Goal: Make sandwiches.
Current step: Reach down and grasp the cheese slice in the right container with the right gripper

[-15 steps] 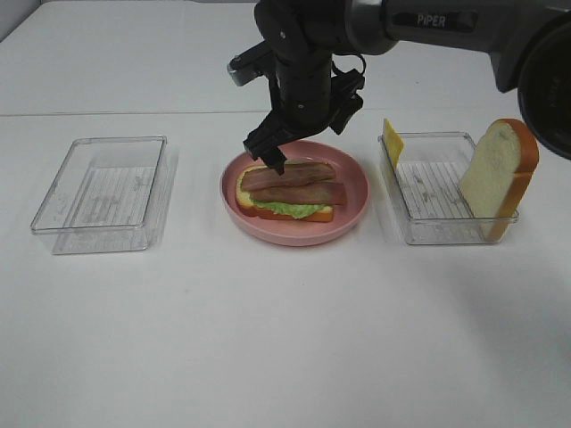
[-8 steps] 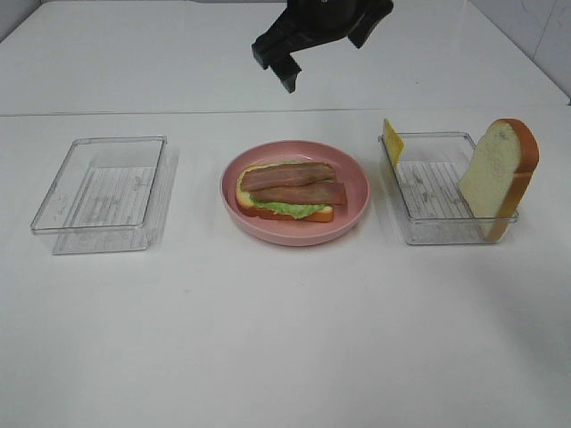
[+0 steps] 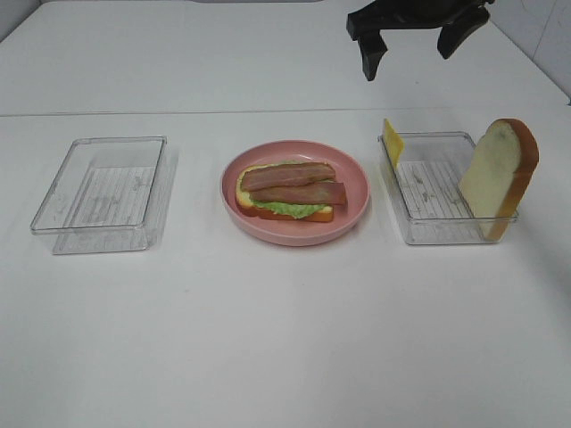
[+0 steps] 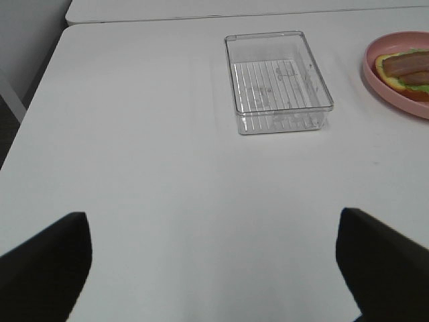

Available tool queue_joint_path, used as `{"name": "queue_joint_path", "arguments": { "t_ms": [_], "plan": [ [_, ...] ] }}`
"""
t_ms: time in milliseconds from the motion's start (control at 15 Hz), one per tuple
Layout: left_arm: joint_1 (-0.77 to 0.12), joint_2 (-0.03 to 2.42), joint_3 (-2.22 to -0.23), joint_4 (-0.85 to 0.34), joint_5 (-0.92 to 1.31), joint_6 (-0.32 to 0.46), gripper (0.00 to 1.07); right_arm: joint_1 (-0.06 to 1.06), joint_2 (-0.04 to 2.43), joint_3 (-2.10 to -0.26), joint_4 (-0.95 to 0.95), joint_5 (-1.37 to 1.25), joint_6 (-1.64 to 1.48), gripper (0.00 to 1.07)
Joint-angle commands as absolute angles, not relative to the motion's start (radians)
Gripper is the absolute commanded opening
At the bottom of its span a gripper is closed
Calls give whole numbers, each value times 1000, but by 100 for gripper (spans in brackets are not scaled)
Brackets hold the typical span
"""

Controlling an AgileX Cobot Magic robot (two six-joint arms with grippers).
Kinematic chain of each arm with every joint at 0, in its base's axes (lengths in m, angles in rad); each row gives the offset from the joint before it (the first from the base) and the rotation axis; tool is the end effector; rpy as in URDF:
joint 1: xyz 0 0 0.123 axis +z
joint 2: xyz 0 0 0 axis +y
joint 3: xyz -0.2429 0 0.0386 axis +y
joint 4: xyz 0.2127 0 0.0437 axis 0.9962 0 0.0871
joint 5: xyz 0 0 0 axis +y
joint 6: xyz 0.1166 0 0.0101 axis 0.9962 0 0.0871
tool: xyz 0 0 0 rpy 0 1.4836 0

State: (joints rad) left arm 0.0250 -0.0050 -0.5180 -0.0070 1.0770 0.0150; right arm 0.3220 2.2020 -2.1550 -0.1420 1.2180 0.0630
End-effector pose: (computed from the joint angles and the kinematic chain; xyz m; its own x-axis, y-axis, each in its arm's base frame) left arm 0.0238 -0.0001 0.2517 -0.4501 0.0004 -0.8930 -0.0142 0.9999 0.0077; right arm 0.4163 0.1225 0.2229 -0.8786 -0.2789 -0.3876 -0.2531 0.9603 -0.1172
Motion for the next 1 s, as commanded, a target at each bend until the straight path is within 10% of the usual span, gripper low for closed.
{"name": "queue_joint_path", "arguments": {
  "t_ms": [67,1000],
  "plan": [
    [28,-22,-518,-10,1073,16,91,284,2212,-2154,-108,1229,49,98],
    [28,-22,-518,-10,1073,16,91,283,2442,-2154,-47,1183,45,97]
  ]
}}
